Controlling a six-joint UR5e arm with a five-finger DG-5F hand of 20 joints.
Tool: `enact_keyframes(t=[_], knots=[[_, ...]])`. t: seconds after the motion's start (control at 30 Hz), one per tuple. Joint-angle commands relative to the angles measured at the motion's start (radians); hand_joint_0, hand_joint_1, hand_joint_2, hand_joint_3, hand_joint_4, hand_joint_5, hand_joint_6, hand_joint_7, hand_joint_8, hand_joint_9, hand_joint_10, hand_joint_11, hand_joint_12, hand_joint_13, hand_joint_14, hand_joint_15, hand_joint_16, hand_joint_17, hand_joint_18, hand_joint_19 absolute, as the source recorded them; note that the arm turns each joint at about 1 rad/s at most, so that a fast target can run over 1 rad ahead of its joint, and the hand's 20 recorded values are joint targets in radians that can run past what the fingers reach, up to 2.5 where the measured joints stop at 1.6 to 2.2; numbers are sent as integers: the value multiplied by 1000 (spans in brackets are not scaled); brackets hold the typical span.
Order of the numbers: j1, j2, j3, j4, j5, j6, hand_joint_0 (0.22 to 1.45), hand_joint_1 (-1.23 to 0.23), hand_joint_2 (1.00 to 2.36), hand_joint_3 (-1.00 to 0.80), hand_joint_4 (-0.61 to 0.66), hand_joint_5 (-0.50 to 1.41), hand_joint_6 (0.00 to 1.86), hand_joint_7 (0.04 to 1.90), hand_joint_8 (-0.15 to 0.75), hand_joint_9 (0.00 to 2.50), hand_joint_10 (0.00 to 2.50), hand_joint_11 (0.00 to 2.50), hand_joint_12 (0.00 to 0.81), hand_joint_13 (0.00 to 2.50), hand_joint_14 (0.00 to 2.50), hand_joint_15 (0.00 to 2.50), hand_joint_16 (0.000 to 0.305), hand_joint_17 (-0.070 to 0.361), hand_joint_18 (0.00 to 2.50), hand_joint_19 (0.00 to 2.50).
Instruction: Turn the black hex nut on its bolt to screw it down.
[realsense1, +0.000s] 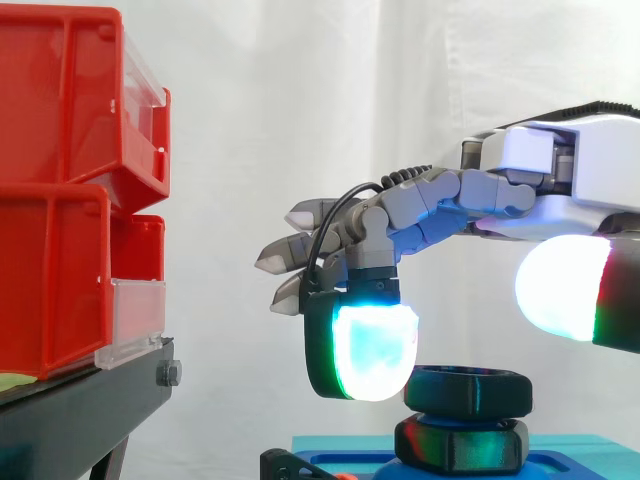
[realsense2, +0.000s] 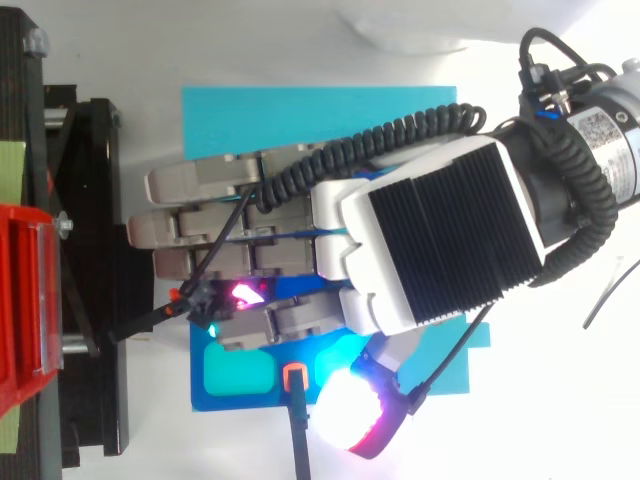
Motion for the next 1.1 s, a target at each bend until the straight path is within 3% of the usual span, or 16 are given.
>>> enact_keyframes(t=[0.0, 0.4, 0.73, 0.87, 1.07], knots=[[-5, 0, 0, -1, -5, -1, 429, -140, 1000, -500, 222, -151, 614, 1218, 260, 565, 5, 138, 323, 277, 0, 0, 57, 129, 77, 0], [-22, 0, -11, 12, -25, -4, 431, -144, 1000, -500, 218, -146, 586, 1259, 262, 567, 5, 141, 323, 278, 0, 0, 57, 129, 80, 0], [-50, 0, -20, 47, -60, -3, 432, -147, 1000, -500, 212, -144, 575, 1272, 260, 567, 5, 142, 323, 278, 0, 0, 57, 129, 82, 0], [-70, 0, -20, 50, -91, -3, 432, -148, 1000, -500, 217, -143, 569, 1285, 260, 567, 5, 141, 324, 279, 0, 0, 58, 129, 83, 0], [-80, 0, -18, 52, -106, -1, 432, -147, 1000, -500, 220, -142, 567, 1284, 261, 569, 5, 146, 325, 279, 0, 0, 58, 130, 84, 0]])
